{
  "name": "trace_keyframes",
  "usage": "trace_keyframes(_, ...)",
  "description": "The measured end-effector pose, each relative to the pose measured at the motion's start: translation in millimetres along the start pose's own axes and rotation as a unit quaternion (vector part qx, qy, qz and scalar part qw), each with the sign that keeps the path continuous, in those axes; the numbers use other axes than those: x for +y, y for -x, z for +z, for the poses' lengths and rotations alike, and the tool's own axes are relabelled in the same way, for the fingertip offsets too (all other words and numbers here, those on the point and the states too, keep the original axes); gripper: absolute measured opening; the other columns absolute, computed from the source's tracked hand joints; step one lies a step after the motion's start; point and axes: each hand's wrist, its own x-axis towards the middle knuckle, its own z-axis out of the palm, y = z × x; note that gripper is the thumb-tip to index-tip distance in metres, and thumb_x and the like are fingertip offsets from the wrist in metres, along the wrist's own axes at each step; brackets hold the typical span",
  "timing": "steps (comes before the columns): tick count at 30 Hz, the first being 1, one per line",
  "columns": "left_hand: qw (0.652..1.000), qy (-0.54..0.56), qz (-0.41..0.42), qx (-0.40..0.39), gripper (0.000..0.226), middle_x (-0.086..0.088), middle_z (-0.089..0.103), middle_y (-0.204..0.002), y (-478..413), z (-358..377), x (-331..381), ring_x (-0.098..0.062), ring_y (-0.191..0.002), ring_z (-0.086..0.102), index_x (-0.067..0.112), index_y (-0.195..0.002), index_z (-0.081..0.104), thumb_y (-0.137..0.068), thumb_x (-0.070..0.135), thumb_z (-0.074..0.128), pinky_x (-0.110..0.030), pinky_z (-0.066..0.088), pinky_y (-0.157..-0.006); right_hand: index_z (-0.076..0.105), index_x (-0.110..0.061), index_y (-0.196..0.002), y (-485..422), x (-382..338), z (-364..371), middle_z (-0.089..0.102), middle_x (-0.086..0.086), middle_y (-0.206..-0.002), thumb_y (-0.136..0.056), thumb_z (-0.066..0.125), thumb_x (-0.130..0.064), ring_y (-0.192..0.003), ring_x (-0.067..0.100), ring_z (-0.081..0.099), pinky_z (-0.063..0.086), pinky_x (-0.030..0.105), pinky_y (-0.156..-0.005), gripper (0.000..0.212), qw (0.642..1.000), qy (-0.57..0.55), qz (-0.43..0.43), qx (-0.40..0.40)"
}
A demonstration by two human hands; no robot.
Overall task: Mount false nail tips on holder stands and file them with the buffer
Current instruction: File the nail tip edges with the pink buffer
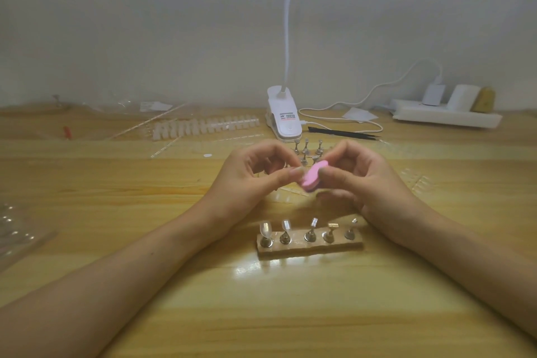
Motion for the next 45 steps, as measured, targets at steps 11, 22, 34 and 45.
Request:
trace_keyframes(11, 1.0, -0.001, 0.002, -0.005, 0.006, 0.015, 0.05, -0.06, 0.6, 0.0, 0.1, -0.009, -0.063, 0.044, 0.01, -0.081, 0.069, -0.083, 0.015, 0.073, -0.018, 0.039, -0.065, 0.061, -0.013, -0.086, -0.6, 1.1, -1.2, 0.073, 0.012, -0.092, -0.074, 0.081, -0.017, -0.082, 0.031, 0.075, 0.06, 0.03, -0.063, 0.023, 1.0, -0.002, -0.001, -0.02)
trace_keyframes(22, 1.0, 0.003, 0.001, -0.01, 0.01, 0.016, 0.05, -0.058, 0.2, -0.1, -0.9, -0.007, -0.061, 0.043, 0.012, -0.081, 0.069, -0.081, 0.021, 0.072, -0.016, 0.038, -0.064, 0.058, -0.012, -0.087, 1.5, 0.2, -0.3, 0.074, 0.015, -0.095, -0.072, 0.08, -0.022, -0.086, 0.03, 0.076, 0.061, 0.032, -0.065, 0.028, 1.0, 0.003, 0.0, 0.012)
trace_keyframes(34, 1.0, -0.003, 0.005, -0.015, 0.008, 0.018, 0.051, -0.058, 0.2, -0.1, -0.3, -0.007, -0.061, 0.043, 0.014, -0.08, 0.069, -0.082, 0.02, 0.073, -0.015, 0.038, -0.063, 0.059, -0.014, -0.086, 0.6, -0.4, -1.5, 0.074, 0.014, -0.094, -0.071, 0.082, -0.023, -0.086, 0.029, 0.075, 0.061, 0.032, -0.066, 0.028, 1.0, -0.003, 0.008, 0.019)
trace_keyframes(45, 1.0, 0.005, 0.008, -0.016, 0.01, 0.018, 0.051, -0.056, 0.3, 0.6, 0.1, -0.005, -0.059, 0.043, 0.012, -0.081, 0.067, -0.08, 0.021, 0.071, -0.015, 0.037, -0.062, 0.063, -0.017, -0.085, -0.7, 0.6, -0.6, 0.073, 0.014, -0.097, -0.074, 0.083, -0.02, -0.088, 0.032, 0.075, 0.061, 0.035, -0.07, 0.024, 0.999, 0.018, 0.018, -0.046)
